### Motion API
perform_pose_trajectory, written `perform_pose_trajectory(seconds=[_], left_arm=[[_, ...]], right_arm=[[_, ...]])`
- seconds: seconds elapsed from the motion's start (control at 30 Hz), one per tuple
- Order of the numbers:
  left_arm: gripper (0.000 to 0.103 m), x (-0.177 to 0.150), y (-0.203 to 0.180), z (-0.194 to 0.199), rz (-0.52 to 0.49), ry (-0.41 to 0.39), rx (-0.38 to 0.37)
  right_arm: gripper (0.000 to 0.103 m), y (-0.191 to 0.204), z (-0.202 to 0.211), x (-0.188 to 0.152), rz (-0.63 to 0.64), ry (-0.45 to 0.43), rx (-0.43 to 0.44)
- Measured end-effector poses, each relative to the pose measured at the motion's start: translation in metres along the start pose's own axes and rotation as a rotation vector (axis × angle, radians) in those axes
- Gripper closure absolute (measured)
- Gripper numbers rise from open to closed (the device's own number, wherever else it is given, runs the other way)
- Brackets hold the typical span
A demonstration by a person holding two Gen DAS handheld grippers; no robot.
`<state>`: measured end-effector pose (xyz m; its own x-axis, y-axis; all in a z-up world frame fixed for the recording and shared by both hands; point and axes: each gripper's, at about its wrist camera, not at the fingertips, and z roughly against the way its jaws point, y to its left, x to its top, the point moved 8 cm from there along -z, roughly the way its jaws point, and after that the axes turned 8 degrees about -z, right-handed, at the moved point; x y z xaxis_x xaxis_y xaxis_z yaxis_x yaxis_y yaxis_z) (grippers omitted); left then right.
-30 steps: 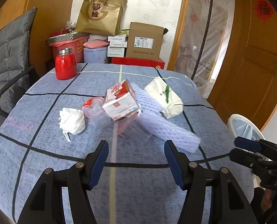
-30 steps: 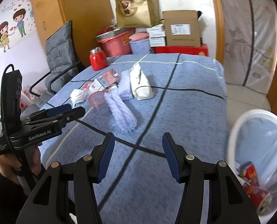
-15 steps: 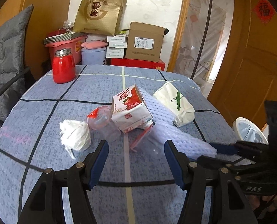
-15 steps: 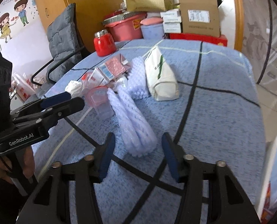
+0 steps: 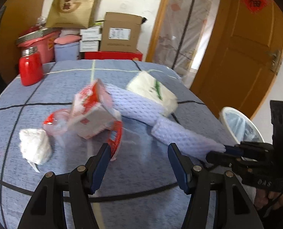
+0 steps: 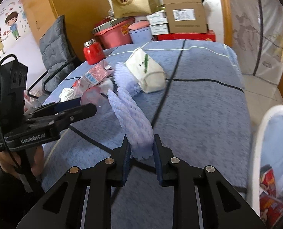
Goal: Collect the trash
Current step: 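Grasp the white foam net with the right tool while the left tool grasps the red lid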
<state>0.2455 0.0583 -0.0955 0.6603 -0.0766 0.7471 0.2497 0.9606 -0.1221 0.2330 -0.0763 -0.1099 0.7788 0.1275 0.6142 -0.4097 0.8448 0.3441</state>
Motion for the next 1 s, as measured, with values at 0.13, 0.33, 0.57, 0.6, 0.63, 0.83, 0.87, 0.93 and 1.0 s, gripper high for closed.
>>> perform_pose_trajectory(seconds=[0.13,0.33,0.57,0.6,0.63,0.83,0.87,0.93,1.0], left_arm=[[0.041,-0.004,-0.027,0.003,-0.036,0.007,-0.104],[0.041,0.006,-0.015,0.006,-0.044,-0.028,0.034],[0.041,0.005,0.017,-0.020,0.025,0.061,0.100],[0.041,0.004,0.018,-0.022,0.043,0.066,0.083],[0.041,0.005,0.018,-0.024,0.052,0.066,0.068],[0.064,0.010,0.019,-0.032,0.059,0.075,0.057],[0.069,0.010,0.020,-0.032,0.061,0.074,0.060],[0.081,0.011,0.019,-0.030,0.060,0.066,0.073],[0.088,0.010,0.016,-0.026,0.050,0.053,0.087]], right_arm=[[0.079,-0.012,0.012,-0.001,-0.026,-0.016,-0.015],[0.079,-0.021,0.022,-0.002,-0.047,-0.032,-0.025],[0.079,-0.027,0.024,-0.001,-0.055,-0.045,-0.029],[0.079,-0.027,0.024,-0.002,-0.056,-0.045,-0.030],[0.079,-0.028,0.024,-0.002,-0.058,-0.044,-0.030],[0.079,-0.030,0.023,-0.004,-0.058,-0.041,-0.028],[0.079,-0.031,0.024,-0.004,-0.059,-0.041,-0.029],[0.079,-0.030,0.025,-0.004,-0.060,-0.043,-0.029],[0.079,-0.031,0.025,-0.005,-0.062,-0.045,-0.028]])
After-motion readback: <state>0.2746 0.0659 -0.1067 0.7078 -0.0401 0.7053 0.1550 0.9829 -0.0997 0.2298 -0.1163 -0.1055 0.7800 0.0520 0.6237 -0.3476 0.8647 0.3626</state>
